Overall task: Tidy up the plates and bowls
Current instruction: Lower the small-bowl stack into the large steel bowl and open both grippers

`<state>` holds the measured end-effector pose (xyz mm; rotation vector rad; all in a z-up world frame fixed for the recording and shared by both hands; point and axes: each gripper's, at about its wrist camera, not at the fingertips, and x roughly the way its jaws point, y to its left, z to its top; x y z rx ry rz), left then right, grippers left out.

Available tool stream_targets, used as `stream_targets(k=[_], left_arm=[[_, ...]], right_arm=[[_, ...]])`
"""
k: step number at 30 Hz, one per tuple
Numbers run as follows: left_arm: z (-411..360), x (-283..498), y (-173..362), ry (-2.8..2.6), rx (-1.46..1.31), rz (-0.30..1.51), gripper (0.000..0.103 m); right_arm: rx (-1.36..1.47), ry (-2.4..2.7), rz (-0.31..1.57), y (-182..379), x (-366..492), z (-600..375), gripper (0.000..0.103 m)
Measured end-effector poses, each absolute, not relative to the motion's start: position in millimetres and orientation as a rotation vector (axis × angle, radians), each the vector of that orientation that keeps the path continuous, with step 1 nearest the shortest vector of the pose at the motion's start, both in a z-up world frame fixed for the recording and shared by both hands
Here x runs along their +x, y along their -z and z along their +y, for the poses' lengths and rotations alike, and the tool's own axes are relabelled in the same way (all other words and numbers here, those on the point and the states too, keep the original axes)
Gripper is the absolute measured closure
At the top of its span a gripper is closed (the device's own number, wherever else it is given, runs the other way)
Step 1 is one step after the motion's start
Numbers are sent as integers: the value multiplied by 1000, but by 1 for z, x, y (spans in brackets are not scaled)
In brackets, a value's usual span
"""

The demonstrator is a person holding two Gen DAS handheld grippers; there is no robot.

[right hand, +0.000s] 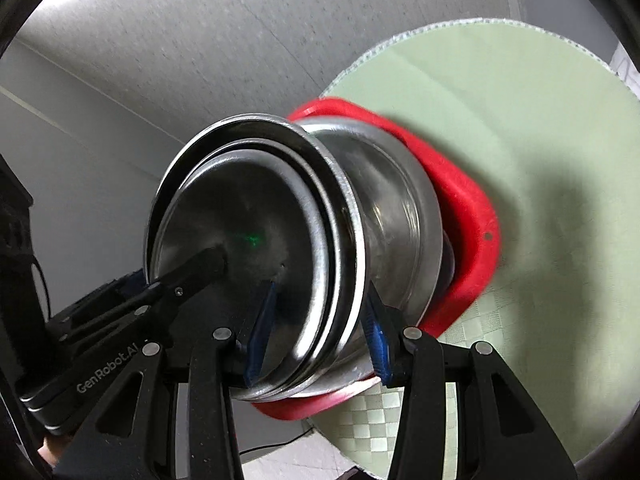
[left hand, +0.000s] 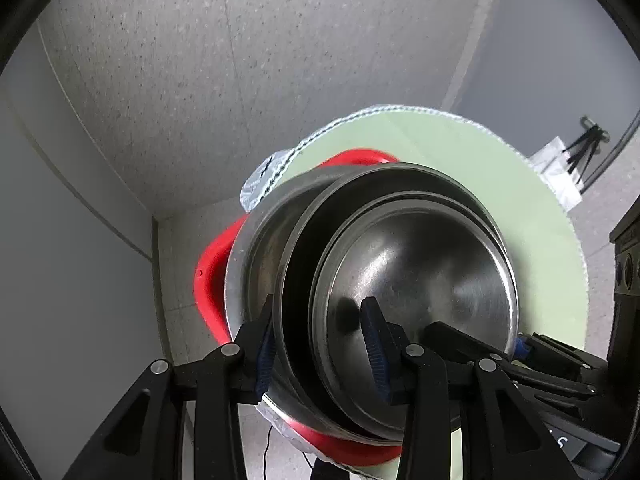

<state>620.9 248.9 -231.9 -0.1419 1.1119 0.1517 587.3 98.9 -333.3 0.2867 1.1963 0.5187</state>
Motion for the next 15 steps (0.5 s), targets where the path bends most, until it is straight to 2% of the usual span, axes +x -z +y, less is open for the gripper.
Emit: stream_targets(k=[15], left_arm=[[272, 658, 260, -145, -193, 1154, 69]], right_arm=[[192, -467, 1229, 351, 609, 113, 60]])
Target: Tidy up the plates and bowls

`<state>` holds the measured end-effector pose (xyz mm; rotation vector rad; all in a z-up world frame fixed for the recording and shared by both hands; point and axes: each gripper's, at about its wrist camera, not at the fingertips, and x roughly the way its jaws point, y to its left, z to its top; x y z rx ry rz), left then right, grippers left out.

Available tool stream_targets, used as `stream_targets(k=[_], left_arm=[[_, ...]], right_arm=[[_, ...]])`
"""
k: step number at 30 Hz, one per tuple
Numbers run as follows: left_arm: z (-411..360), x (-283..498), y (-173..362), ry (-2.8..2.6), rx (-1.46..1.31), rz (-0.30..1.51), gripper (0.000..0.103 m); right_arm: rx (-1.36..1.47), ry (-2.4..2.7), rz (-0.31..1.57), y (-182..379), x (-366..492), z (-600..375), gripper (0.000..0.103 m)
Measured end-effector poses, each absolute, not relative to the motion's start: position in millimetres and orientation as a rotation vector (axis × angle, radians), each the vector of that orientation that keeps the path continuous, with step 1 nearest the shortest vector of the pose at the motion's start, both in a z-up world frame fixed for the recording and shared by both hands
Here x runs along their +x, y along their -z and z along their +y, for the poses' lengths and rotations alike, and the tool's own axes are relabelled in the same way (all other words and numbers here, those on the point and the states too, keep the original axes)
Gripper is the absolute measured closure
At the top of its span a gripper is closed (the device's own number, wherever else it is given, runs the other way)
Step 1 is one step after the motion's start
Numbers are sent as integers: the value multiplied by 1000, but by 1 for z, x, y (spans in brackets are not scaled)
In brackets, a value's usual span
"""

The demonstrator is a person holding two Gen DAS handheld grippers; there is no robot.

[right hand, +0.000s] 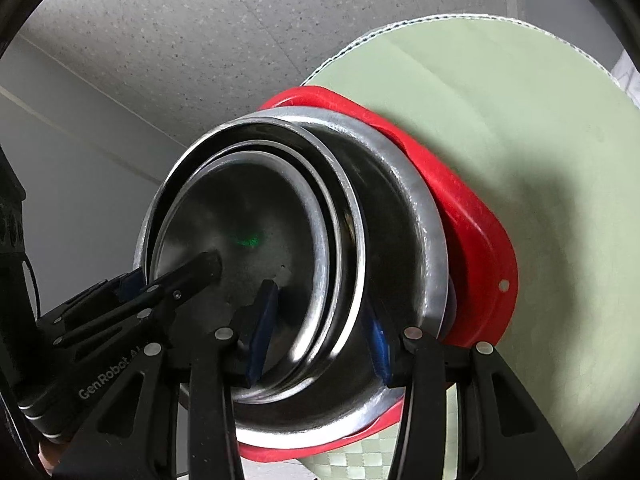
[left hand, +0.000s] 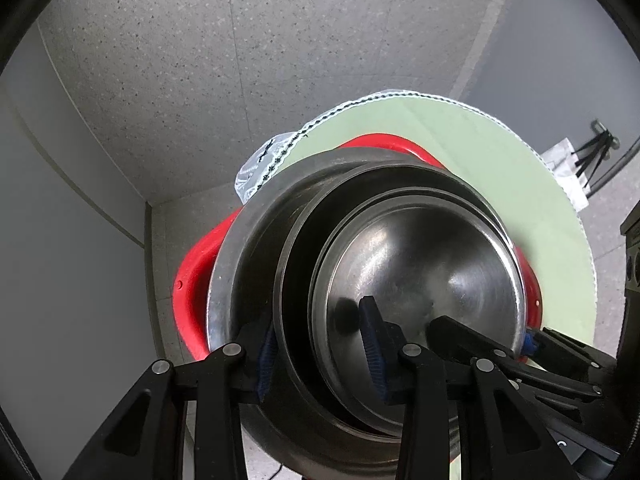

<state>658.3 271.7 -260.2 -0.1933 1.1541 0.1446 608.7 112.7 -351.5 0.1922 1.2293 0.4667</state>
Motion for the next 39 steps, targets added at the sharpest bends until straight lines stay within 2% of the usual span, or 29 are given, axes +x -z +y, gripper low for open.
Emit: stream_targets(k=[16, 18, 20, 22, 27, 29, 32, 34, 39], left_arm=[[300, 670, 271, -124, -266, 1158, 68], [301, 668, 271, -124, -273, 1152, 67], [304, 664, 267, -128, -284, 1137, 65], [304, 661, 264, -136, -278, 1127, 59], [305, 647, 258, -129, -300, 1113, 52], [305, 639, 252, -123, -310, 1091, 49], [302, 620, 241, -135, -319, 1052, 30], [298, 608, 232, -136, -331, 1018, 17], [271, 568, 207, -136, -296, 933, 6]], right_arm=[[173, -426, 1299, 342, 614, 122, 55], [156, -413, 1299, 340, 613, 123, 52], [144, -393, 1297, 336, 611, 121, 45], [144, -405, 1283, 333, 610, 120, 42], [151, -411, 1263, 327, 602, 116, 41], [155, -409, 1244, 324, 597, 112, 35], [153, -389, 1190, 312, 584, 100, 21], [162, -383, 1169, 307, 575, 93, 19], [123, -350, 1063, 280, 537, 66, 17]])
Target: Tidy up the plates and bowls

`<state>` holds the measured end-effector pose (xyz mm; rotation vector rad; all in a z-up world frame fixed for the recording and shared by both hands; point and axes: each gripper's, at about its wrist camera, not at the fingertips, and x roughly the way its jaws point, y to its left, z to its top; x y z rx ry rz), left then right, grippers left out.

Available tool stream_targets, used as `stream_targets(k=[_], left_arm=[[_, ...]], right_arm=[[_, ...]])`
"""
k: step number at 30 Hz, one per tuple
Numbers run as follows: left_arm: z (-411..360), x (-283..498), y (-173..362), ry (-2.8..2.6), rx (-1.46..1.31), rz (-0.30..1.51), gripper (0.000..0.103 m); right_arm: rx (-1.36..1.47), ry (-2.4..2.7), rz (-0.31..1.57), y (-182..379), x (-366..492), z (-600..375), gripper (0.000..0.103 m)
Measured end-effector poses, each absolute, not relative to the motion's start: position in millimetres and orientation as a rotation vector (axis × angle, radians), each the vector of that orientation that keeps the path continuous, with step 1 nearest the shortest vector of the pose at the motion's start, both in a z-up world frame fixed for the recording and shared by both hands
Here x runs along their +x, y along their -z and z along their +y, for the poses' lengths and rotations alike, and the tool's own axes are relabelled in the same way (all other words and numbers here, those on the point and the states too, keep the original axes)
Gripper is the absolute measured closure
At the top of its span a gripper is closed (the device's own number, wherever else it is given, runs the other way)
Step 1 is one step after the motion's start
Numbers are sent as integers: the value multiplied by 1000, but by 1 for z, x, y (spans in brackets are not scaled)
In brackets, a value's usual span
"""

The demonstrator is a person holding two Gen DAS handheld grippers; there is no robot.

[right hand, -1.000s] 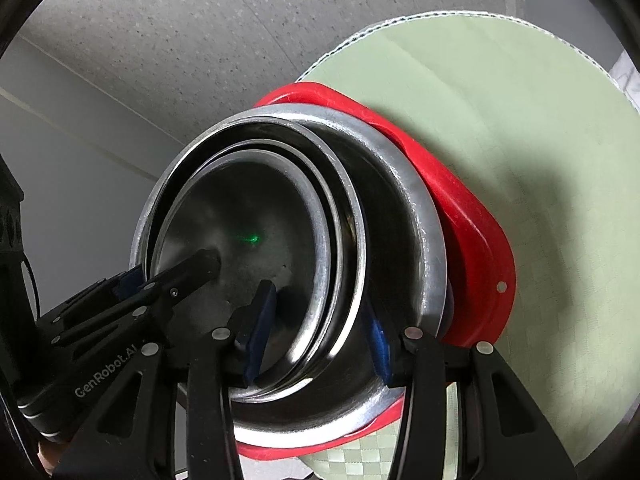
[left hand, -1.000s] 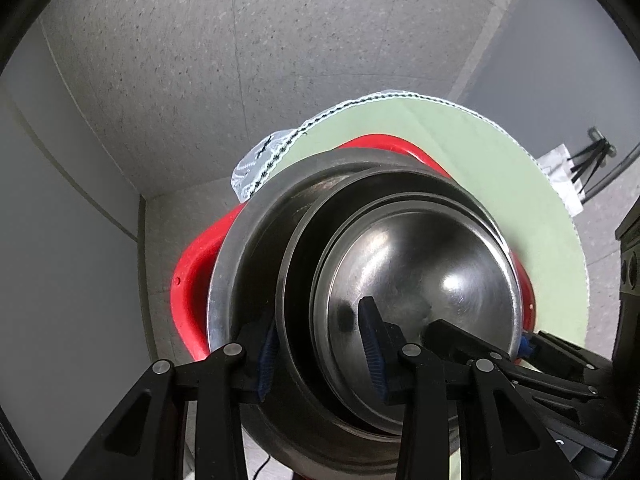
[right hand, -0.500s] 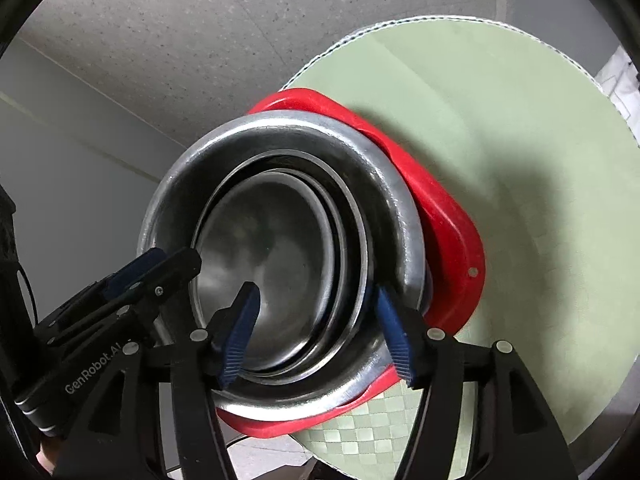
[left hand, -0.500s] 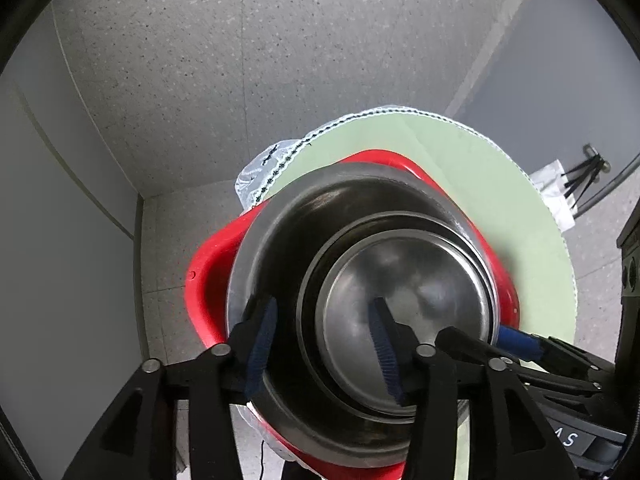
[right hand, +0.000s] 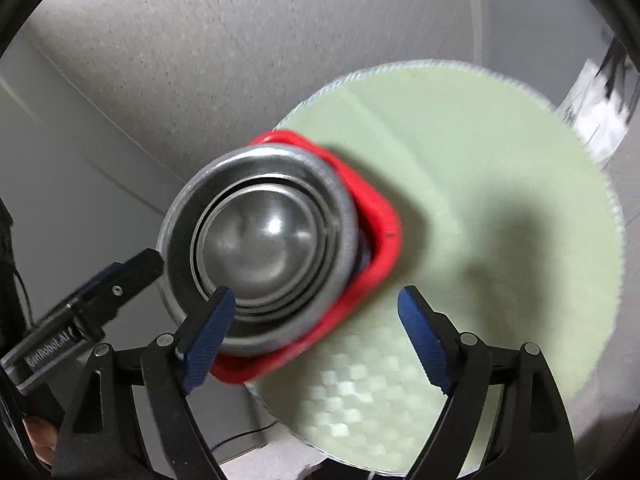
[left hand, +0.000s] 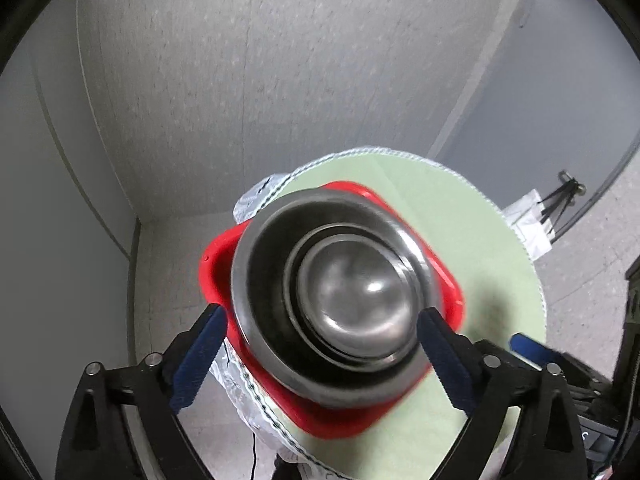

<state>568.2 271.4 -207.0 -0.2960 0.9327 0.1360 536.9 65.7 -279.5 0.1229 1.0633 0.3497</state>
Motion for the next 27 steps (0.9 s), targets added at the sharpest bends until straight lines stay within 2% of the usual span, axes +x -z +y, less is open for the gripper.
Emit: stream_targets(k=[4, 8, 18, 27], left_arm=[[236, 529, 181, -154, -227, 850, 2], [196, 489, 160, -170, -163, 787, 1], [54, 344, 124, -188, -97, 616, 0], [-40, 214, 120, -194, -62, 530, 0]], right_arm=[[87, -322, 941, 252, 498, 40, 10], [83, -308, 846, 224, 450, 3, 5], [56, -281, 671, 175, 333, -106, 3], [-11, -239, 566, 148, 221, -173, 1]])
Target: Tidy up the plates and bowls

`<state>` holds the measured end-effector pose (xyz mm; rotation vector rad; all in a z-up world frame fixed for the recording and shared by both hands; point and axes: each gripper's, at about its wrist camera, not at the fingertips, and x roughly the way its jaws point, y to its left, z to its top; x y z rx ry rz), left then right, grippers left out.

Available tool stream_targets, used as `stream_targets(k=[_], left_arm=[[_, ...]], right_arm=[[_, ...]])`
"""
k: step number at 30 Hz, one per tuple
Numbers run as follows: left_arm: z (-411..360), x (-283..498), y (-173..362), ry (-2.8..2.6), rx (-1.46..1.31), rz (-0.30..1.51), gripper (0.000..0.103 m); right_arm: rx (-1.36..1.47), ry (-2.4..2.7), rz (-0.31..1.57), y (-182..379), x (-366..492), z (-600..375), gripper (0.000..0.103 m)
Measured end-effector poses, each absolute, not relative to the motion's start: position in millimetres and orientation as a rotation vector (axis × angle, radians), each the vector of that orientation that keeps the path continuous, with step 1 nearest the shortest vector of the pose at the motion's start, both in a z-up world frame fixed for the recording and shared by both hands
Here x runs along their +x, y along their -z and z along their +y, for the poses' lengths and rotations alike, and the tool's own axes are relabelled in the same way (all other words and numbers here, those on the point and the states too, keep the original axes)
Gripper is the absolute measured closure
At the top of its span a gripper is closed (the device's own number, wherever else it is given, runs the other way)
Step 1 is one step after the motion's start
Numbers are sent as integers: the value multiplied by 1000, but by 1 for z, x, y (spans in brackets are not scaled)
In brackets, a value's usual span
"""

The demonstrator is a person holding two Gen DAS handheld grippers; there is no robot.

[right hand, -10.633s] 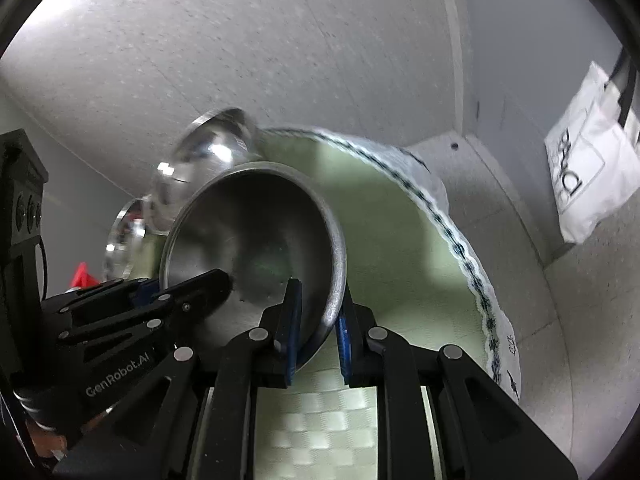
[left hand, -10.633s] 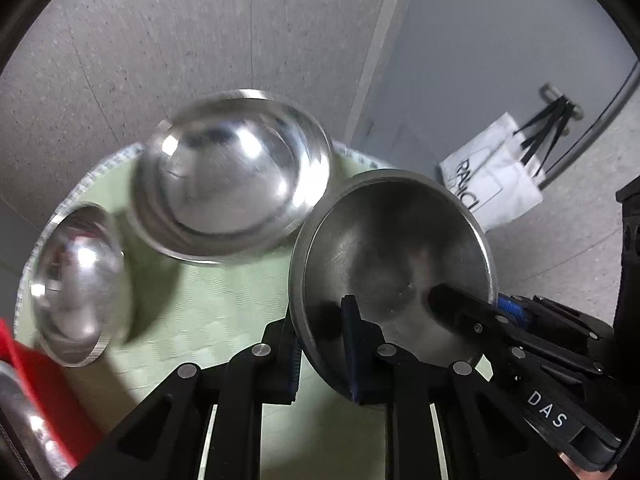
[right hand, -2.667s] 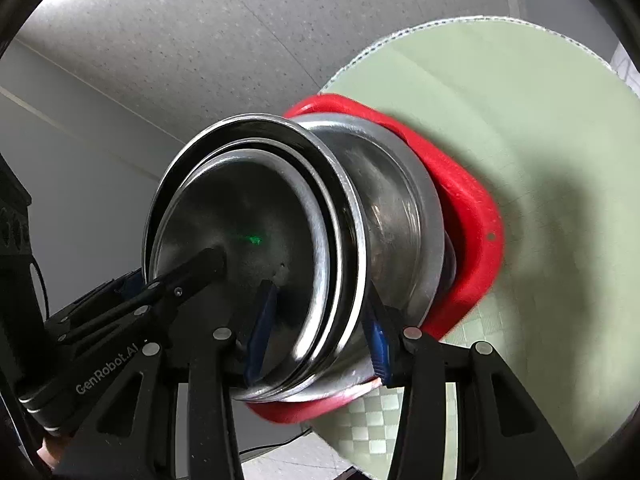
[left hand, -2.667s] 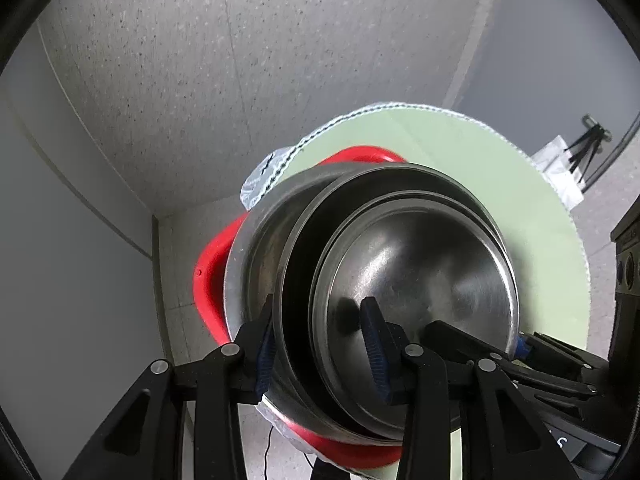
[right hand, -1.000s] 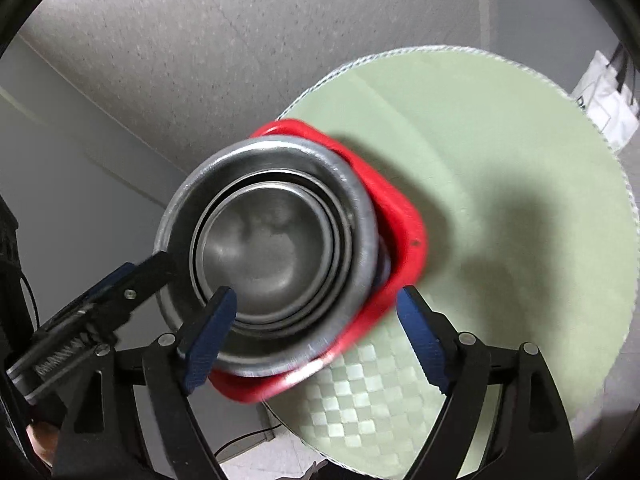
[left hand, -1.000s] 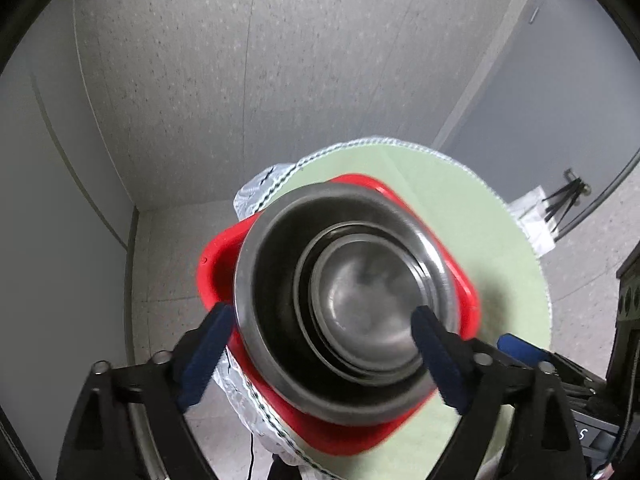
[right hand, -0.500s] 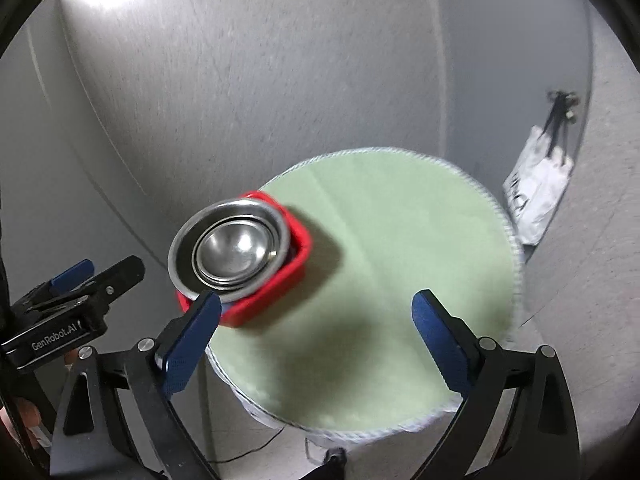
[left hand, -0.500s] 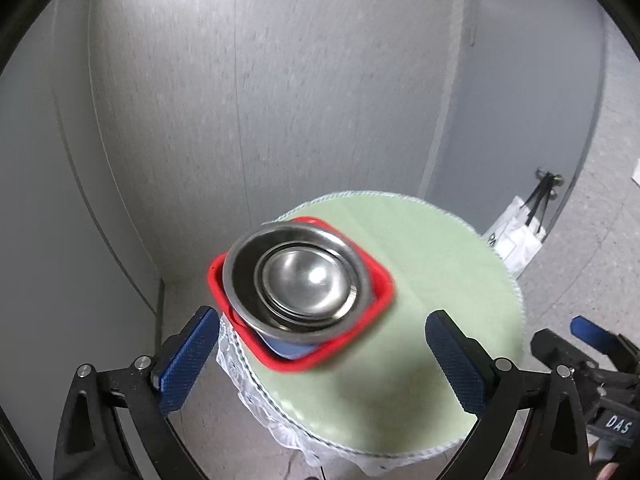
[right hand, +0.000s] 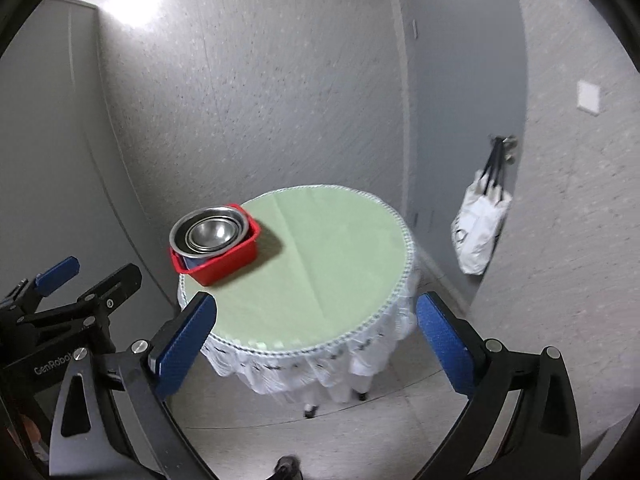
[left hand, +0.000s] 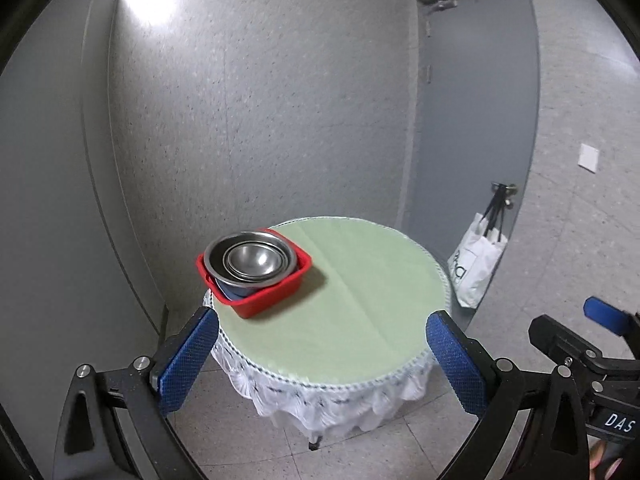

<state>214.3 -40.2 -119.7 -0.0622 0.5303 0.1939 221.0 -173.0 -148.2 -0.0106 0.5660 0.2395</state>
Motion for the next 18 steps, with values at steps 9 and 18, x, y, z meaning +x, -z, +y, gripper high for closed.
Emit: stream_targets(k=[9, 18], left_arm=[[-65, 123, 104, -162, -54, 444, 0], [-59, 69, 110, -92, -21, 372, 0]], right_arm=[[-18, -204, 478, 125, 133, -202, 0], [16, -148, 414, 111, 72, -206, 0]])
